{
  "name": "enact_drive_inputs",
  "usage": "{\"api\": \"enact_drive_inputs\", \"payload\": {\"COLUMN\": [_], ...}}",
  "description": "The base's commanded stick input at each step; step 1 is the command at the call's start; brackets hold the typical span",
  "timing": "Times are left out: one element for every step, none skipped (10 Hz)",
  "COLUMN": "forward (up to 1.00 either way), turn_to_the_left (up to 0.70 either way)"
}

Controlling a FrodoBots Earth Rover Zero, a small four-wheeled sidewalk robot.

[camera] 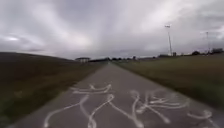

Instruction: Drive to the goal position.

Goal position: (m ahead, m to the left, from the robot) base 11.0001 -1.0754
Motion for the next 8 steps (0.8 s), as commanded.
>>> {"api": "enact_drive_inputs", "payload": {"forward": [0.70,0.70,0.70,0.70,0.70,0.70,0.70,0.70], "turn_to_the_left": [0.00,0.00,0.00,0.00,0.00,0.00,0.00,0.00]}}
